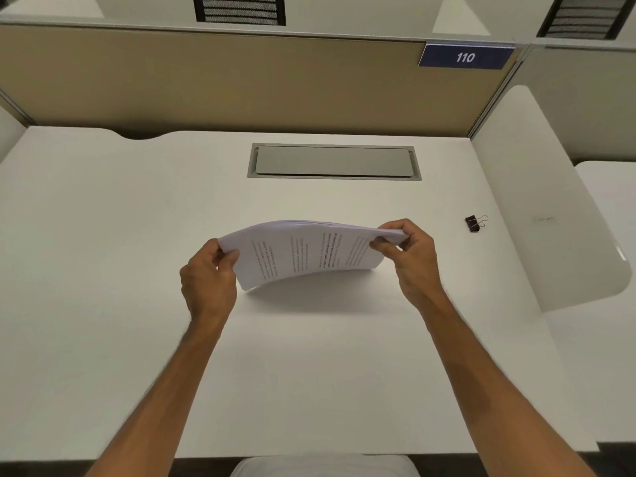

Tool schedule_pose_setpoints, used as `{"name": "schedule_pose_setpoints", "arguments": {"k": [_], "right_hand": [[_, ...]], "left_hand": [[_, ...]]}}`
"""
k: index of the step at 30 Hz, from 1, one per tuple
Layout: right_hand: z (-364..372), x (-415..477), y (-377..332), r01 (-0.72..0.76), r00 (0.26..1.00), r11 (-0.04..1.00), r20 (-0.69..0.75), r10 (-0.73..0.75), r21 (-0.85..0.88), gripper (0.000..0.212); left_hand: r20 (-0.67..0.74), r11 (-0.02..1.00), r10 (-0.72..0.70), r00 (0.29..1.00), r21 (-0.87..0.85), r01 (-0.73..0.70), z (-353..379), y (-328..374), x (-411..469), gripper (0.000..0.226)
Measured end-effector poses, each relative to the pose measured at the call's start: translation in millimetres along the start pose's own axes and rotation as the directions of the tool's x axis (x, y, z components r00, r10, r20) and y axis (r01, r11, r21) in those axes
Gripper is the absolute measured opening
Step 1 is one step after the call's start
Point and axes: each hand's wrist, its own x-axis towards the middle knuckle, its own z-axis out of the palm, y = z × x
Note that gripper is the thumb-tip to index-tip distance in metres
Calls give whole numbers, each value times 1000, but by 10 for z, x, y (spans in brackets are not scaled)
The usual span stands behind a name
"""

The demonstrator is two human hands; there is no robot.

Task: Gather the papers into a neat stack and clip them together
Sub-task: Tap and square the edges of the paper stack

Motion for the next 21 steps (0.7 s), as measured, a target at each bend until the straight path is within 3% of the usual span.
{"name": "schedule_pose_setpoints", "arguments": {"k": [5,10,21], "right_hand": [[28,-41,218,-70,997,997,-40,71,6,14],[15,-25,243,-41,996,998,-83,38,-37,25],[7,-79,409,-80,995,995,-62,76,-59,31]], "left_hand": [[43,998,-56,998,2,56,43,-107,-62,17],[54,999,-40,998,-10,40,-3,-164,-40,17],[135,998,-35,990,-46,41,26,-336,-68,19]]}}
